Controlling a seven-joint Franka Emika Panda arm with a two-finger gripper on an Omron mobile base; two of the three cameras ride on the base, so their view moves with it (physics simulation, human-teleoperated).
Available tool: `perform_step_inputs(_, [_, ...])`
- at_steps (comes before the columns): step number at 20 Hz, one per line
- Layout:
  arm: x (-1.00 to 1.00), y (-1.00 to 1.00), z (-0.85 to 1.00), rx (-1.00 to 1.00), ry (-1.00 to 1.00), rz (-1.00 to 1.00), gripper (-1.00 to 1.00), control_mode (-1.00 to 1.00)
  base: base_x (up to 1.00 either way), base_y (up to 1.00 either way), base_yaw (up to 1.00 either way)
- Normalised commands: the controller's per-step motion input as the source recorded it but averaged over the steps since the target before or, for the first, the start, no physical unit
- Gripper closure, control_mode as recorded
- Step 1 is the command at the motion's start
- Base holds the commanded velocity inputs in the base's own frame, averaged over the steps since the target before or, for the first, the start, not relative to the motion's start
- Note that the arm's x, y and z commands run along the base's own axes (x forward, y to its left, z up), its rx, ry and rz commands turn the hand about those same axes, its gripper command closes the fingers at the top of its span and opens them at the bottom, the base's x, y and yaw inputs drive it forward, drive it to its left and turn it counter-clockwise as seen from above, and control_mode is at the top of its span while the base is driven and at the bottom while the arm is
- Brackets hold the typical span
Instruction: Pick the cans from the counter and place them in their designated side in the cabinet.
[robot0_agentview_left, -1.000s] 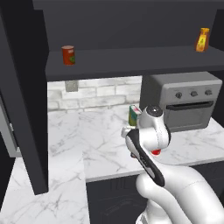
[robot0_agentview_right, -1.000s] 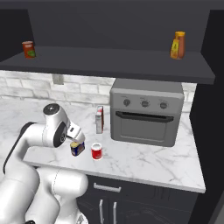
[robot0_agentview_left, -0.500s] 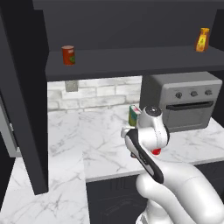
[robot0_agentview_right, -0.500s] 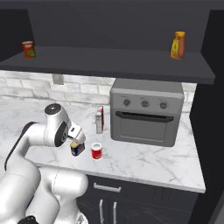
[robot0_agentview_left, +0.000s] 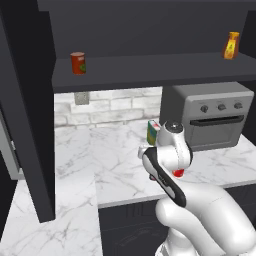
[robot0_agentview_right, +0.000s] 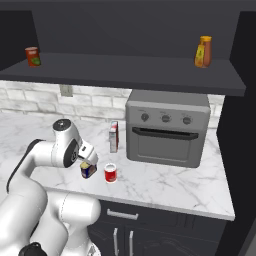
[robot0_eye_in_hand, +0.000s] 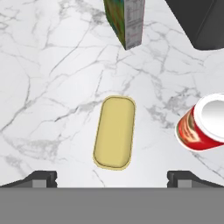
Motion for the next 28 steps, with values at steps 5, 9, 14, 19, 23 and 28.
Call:
perform_step_inputs(5, [0.01, 0.0, -0.1, 0.0, 0.01, 0.0, -1.0, -1.0, 0.0, 0.0, 0.0])
perform_step_inputs(9, [0.01, 0.0, -0.1, 0.0, 0.01, 0.0, -1.0, -1.0, 0.0, 0.0, 0.0])
perform_step_inputs(14, [0.01, 0.0, -0.1, 0.0, 0.01, 0.0, -1.0, -1.0, 0.0, 0.0, 0.0])
perform_step_inputs(19, [0.02, 0.0, -0.09, 0.0, 0.01, 0.0, -1.0, -1.0, 0.0, 0.0, 0.0])
perform_step_inputs(23, [0.01, 0.0, -0.08, 0.0, 0.0, 0.0, -1.0, -1.0, 0.0, 0.0, 0.0])
perform_step_inputs(28, [0.0, 0.0, -0.1, 0.0, 0.0, 0.0, -1.0, -1.0, 0.0, 0.0, 0.0])
